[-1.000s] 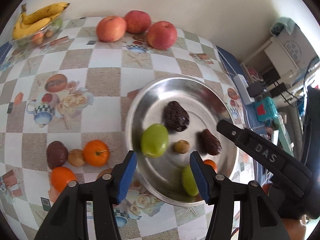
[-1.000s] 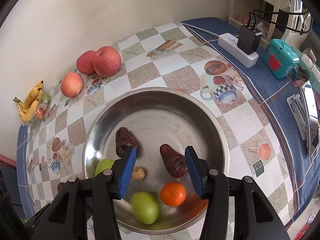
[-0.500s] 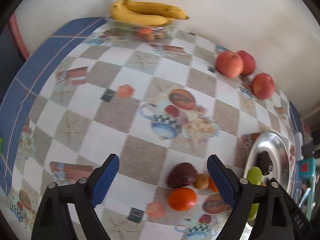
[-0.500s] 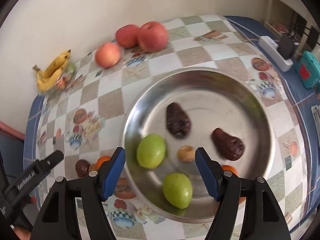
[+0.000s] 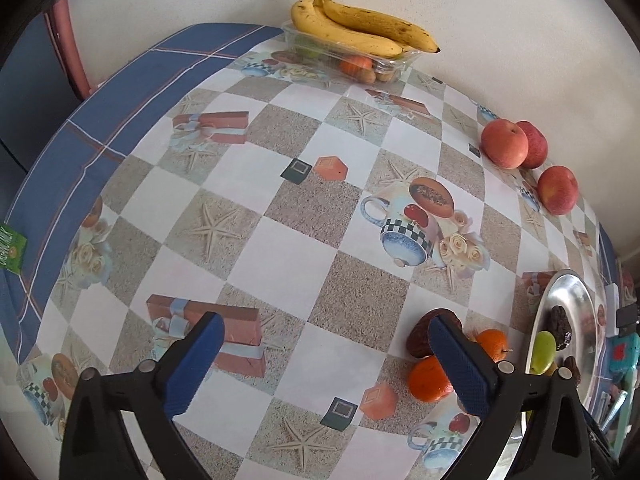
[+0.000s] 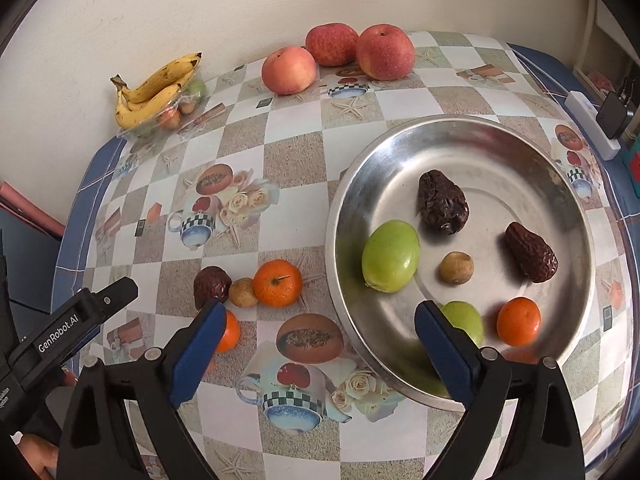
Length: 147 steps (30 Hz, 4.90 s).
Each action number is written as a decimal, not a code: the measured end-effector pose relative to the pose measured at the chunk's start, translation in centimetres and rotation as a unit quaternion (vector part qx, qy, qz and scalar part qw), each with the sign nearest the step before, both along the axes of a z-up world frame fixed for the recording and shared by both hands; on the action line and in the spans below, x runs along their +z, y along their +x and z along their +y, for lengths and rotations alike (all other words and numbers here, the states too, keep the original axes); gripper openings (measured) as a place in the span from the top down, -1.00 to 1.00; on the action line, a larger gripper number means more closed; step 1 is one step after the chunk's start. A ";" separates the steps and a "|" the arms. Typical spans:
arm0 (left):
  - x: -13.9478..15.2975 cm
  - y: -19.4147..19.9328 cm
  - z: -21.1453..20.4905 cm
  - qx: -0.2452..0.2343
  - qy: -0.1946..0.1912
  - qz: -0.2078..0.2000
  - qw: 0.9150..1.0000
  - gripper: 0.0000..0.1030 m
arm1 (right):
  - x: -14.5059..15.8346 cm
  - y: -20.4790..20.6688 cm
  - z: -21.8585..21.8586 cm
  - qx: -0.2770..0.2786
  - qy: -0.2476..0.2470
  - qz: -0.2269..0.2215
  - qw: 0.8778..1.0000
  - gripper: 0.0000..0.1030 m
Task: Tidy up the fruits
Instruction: 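Move both grippers back toward the remaining date and orange beside the plate, then grasp a dark date with the left gripper while the right gripper grasps an orange, then carry the date into the steel plate and release while the right gripper releases the orange there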
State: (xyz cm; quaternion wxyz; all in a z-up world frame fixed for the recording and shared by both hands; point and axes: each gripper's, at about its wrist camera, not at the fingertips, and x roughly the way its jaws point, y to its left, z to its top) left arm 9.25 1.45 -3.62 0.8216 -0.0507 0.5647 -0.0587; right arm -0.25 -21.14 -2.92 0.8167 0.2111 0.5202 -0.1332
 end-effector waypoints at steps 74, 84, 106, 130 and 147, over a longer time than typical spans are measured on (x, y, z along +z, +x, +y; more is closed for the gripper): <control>-4.2 1.1 -6.8 -0.118 -0.089 0.084 0.985 -0.50 | -0.6 1.5 -1.4 -0.018 0.008 0.004 1.000 -0.29; -4.6 1.5 -5.5 -0.094 -0.115 0.099 0.984 -0.08 | -0.8 1.6 -1.1 -0.012 0.004 0.009 1.000 -0.29; -4.6 3.2 -0.8 0.007 -0.115 0.093 0.989 0.09 | -1.5 3.1 1.9 0.051 0.055 -0.020 0.997 -0.26; -4.7 3.1 -1.6 -0.005 -0.100 0.096 0.990 0.07 | -4.4 4.6 2.0 0.028 0.022 0.008 0.999 0.18; -4.8 3.0 -1.8 -0.010 -0.105 0.094 0.990 0.08 | -4.5 4.5 1.8 0.023 0.032 0.005 0.999 0.25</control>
